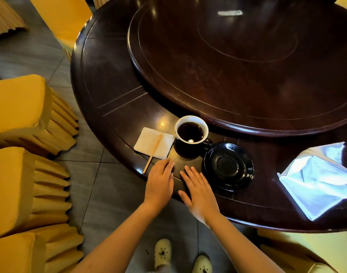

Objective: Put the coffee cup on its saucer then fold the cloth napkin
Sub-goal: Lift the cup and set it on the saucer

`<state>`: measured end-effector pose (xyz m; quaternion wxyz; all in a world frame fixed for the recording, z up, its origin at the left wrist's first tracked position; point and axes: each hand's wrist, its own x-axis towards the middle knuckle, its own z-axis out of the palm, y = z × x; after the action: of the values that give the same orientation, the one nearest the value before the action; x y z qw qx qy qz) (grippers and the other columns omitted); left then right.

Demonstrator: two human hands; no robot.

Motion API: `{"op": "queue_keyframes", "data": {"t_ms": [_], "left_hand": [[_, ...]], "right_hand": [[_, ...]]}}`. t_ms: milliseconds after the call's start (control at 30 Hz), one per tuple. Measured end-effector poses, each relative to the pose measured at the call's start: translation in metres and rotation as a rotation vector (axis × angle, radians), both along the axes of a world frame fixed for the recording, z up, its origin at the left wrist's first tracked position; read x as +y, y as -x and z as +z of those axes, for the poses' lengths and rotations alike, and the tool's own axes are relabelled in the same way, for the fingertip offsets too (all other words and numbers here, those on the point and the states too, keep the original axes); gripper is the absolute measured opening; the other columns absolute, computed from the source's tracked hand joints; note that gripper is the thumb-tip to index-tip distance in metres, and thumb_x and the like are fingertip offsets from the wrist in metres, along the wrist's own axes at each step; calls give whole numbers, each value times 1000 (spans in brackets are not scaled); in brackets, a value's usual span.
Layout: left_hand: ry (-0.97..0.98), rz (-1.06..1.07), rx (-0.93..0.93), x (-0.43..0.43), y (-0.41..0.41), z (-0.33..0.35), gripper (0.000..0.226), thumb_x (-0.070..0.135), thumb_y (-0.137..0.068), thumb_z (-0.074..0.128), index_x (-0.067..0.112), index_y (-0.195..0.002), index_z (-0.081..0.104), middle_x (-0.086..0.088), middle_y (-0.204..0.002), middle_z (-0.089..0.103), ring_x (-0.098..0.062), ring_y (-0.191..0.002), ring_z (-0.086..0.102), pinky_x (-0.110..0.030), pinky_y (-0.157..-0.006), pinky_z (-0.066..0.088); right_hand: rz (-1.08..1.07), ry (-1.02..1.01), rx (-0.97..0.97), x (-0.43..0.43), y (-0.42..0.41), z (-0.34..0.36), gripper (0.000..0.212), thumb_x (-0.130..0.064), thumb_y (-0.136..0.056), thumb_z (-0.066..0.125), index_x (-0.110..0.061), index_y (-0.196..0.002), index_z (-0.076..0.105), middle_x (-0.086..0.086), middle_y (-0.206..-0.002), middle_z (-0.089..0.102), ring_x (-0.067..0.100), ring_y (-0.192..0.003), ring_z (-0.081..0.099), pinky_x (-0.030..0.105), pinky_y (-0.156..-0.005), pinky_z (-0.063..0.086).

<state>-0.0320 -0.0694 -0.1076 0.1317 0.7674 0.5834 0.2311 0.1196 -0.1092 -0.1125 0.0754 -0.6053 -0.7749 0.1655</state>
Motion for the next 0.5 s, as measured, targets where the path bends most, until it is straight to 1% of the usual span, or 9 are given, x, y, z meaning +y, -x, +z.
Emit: {"op": "queue_keyframes", "data": {"t_ms": [33, 67, 133, 167, 200, 267, 367, 433, 500], "left_hand": [[32, -1, -11, -1, -3, -3, 35, 14, -88, 49, 3, -120, 57, -15, -122, 59, -28, -114, 55, -40, -95, 48], [59, -6, -13, -1, -5, -6, 38, 17, -89, 44, 3, -122, 55, -16, -126, 57, -29, -118, 53, -41, -98, 46], [105, -34, 22, -3, -6, -11, 45, 26, -90, 35, 5, -127, 52, -16, -134, 51, -29, -125, 47, -42, -102, 42], [113, -48, 55, -4, -6, -14, 47, 29, -90, 34, 7, -129, 50, -15, -137, 48, -29, -128, 45, -42, -104, 40], [114, -58, 95, -5, -6, -16, 49, 33, -91, 33, 9, -130, 49, -14, -140, 46, -28, -130, 42, -43, -106, 38], [114, -67, 186, -5, -8, -18, 54, 42, -91, 33, 12, -133, 46, -11, -144, 42, -26, -134, 36, -40, -109, 31], [123, -83, 275, -5, -11, -19, 60, 50, -91, 28, 15, -140, 36, -10, -149, 33, -24, -139, 23, -36, -113, 12], [140, -91, 307, -5, -12, -19, 61, 50, -91, 27, 15, -141, 34, -10, -150, 31, -24, -140, 21, -35, -112, 10], [158, -97, 330, -5, -12, -18, 62, 51, -91, 26, 16, -142, 32, -10, -150, 30, -25, -140, 20, -36, -112, 9]], "right_hand": [[-12, 30, 74, 2, 0, 3, 57, -44, -92, 31, -20, -144, 28, -4, -153, 14, 11, -143, 7, 30, -118, 1], [-37, 57, 155, 5, 0, 6, 53, -39, -93, 32, -19, -142, 34, -4, -153, 20, 11, -143, 10, 31, -119, 5], [-113, 13, 296, 5, -2, 18, 41, -29, -92, 37, -14, -123, 58, 2, -138, 51, 14, -135, 36, 35, -115, 27], [-139, -57, 335, 5, -4, 25, 39, -28, -90, 38, -13, -112, 65, 4, -123, 63, 15, -124, 49, 34, -107, 39], [-146, -125, 365, 4, -6, 33, 37, -27, -88, 39, -12, -105, 69, 3, -110, 69, 15, -112, 58, 29, -98, 45], [-166, -203, 401, 7, -16, 49, 33, -25, -88, 42, -13, -101, 69, 1, -97, 70, 13, -96, 61, 20, -85, 46], [-341, -247, 341, 37, -40, 67, 26, -24, -91, 49, -12, -108, 65, 5, -101, 67, 19, -98, 59, 32, -82, 51], [-434, -142, 256, 65, -55, 73, 30, -26, -90, 54, -12, -117, 58, 8, -108, 63, 26, -104, 56, 40, -84, 50], [-422, 41, 160, 87, -65, 77, 40, -32, -91, 54, -15, -126, 50, 10, -114, 59, 28, -108, 54, 41, -84, 48]]}}
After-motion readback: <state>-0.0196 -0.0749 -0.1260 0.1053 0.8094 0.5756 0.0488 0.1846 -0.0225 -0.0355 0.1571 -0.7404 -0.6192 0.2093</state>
